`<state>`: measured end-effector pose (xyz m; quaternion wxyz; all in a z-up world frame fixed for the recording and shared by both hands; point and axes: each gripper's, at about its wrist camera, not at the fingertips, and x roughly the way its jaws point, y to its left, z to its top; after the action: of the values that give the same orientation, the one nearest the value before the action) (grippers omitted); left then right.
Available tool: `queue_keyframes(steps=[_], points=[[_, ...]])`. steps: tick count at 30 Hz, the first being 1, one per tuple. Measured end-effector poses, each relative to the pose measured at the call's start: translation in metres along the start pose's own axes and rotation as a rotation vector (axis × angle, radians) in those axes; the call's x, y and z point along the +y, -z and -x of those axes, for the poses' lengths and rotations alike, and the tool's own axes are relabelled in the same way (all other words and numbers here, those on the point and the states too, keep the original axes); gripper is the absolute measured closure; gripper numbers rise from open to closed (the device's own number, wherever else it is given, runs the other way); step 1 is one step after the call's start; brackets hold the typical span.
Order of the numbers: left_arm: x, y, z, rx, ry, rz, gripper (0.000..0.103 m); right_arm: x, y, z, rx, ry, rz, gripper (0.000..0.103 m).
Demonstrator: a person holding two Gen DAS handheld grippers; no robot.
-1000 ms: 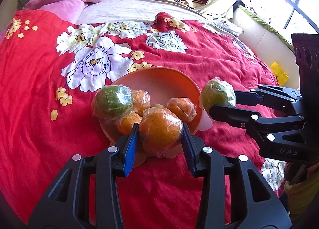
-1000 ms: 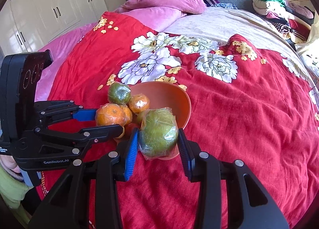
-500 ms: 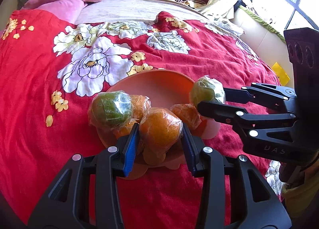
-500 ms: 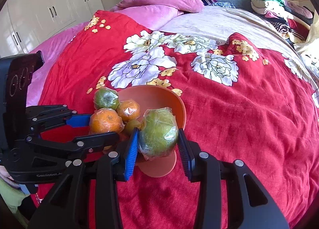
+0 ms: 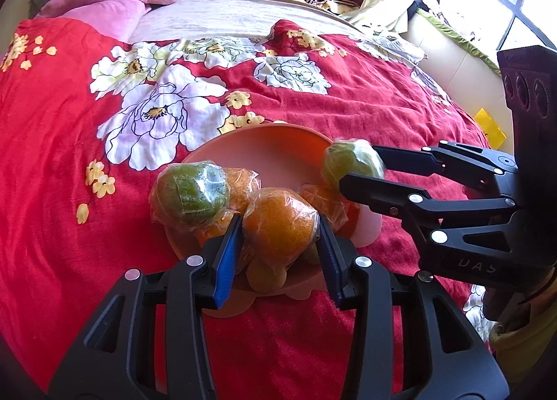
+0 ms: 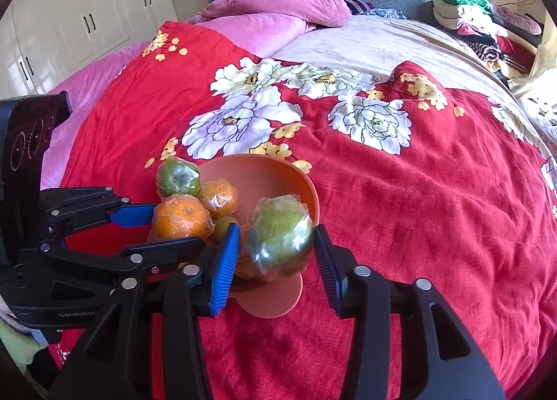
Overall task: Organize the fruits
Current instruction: 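Carry the wrapped orange and green wrapped fruit into the pink bowl and open both tools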
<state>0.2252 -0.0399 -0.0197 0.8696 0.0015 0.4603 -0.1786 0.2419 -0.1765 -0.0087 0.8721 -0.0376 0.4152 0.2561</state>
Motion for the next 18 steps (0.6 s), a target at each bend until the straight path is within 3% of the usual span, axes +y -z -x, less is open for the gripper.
queue_keyframes(steps=[18], points=[[-0.002,0.001,0.002,-0.005,-0.006,0.001,0.059,-0.001,-0.001,0.012,-0.016,0.009,-0.010,0.052]])
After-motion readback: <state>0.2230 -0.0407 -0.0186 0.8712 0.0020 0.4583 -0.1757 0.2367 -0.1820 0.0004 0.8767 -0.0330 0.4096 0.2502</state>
